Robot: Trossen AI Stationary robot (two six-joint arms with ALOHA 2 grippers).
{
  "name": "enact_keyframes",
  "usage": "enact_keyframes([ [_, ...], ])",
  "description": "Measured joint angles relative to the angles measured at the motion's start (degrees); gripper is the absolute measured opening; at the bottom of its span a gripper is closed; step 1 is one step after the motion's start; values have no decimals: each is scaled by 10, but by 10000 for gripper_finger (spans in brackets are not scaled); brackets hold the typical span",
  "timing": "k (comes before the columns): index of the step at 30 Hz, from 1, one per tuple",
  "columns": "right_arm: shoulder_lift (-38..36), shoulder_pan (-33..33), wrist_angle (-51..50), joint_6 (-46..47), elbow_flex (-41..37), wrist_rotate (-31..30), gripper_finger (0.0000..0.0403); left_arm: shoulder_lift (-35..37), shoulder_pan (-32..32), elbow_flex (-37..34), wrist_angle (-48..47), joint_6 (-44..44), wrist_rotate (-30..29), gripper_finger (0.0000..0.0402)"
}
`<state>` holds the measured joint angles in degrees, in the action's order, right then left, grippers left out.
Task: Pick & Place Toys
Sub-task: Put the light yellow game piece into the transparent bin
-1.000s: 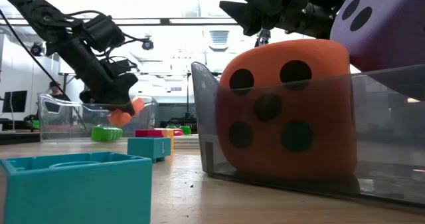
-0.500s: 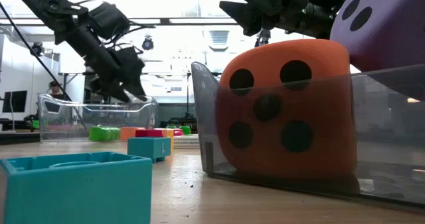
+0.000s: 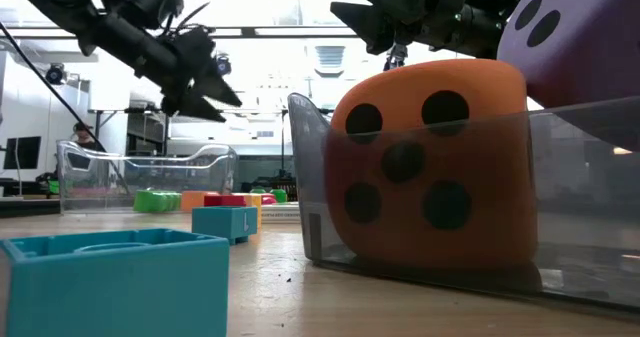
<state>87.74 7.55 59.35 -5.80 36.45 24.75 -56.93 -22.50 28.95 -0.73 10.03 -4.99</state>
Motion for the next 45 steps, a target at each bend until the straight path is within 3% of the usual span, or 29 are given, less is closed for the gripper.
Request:
enact_keyframes([
  [4, 0, 0, 0, 0, 0, 0, 339, 0, 35, -7, 29, 4, 59, 371],
  [17, 0, 0, 1, 0, 0, 0, 339, -3, 188, -9, 28, 44, 62, 371],
  [29, 0, 0, 1, 1, 1, 0, 339, -9, 263, -9, 29, 243, 11, 371],
  [35, 0, 0, 2, 5, 1, -3, 339, -81, 293, 8, 35, 313, 1, 371],
  [40, 0, 0, 2, 9, 1, -24, 339, -171, 308, 62, 30, 332, 6, 371],
  [45, -9, 0, 1, 11, 1, -44, 339, -241, 312, 138, -52, 362, 7, 371],
])
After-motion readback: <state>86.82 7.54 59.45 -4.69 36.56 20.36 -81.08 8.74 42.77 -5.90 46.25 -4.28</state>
